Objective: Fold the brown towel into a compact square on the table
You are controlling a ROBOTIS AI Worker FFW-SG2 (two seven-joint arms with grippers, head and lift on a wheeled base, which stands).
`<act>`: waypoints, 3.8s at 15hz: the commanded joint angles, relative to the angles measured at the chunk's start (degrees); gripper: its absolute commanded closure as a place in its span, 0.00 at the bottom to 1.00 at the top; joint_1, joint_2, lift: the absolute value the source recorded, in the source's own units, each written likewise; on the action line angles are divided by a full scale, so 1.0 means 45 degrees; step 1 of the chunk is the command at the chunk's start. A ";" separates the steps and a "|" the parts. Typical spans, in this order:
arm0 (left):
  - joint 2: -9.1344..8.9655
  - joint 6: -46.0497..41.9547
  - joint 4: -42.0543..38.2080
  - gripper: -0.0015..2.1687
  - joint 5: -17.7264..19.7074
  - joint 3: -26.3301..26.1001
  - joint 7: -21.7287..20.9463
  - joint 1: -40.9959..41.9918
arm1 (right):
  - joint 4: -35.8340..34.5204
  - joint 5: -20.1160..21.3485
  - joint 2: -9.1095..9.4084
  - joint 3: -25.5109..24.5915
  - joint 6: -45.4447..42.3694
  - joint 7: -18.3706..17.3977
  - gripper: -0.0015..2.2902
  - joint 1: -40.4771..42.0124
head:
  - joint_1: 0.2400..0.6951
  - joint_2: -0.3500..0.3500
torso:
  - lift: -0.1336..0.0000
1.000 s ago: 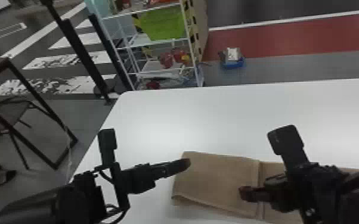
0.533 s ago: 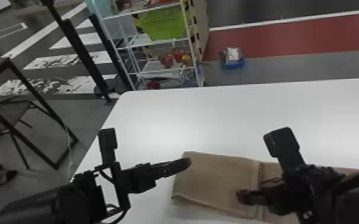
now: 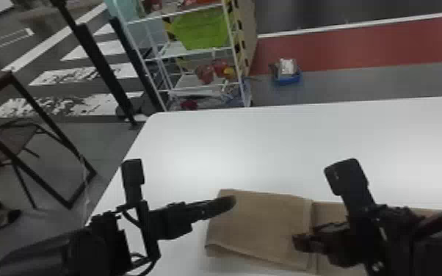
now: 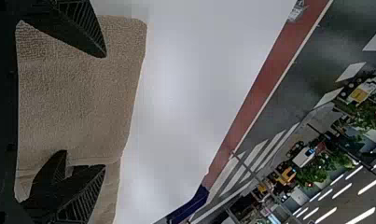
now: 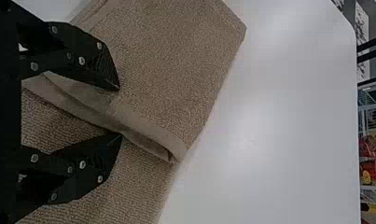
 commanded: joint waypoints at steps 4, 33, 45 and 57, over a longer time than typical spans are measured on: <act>-0.0033 -0.0001 -0.0060 0.02 0.0028 0.0032 -0.0079 0.0109 | -0.0013 -0.0015 -0.0006 -0.0118 -0.0294 0.0044 0.34 0.0141 | 1.00 1.00 | 0.08; -0.0033 0.0351 -0.0548 0.02 0.0067 0.0032 -0.0254 0.0402 | 0.0143 0.0180 0.0131 0.0058 0.0019 0.0142 0.62 -0.0152 | 1.00 1.00 | 0.08; -0.0033 0.0351 -0.0685 0.02 0.0008 0.0052 -0.0235 0.0539 | -0.2806 -0.0386 -0.0025 -0.0587 0.0175 0.0396 0.62 0.0902 | 1.00 1.00 | 0.08; -0.0033 0.0351 -0.0743 0.02 0.0087 0.0266 -0.0333 0.0734 | 0.0475 -0.0308 0.0287 -0.0352 -0.0177 0.0435 0.48 -0.0289 | 1.00 1.00 | 0.08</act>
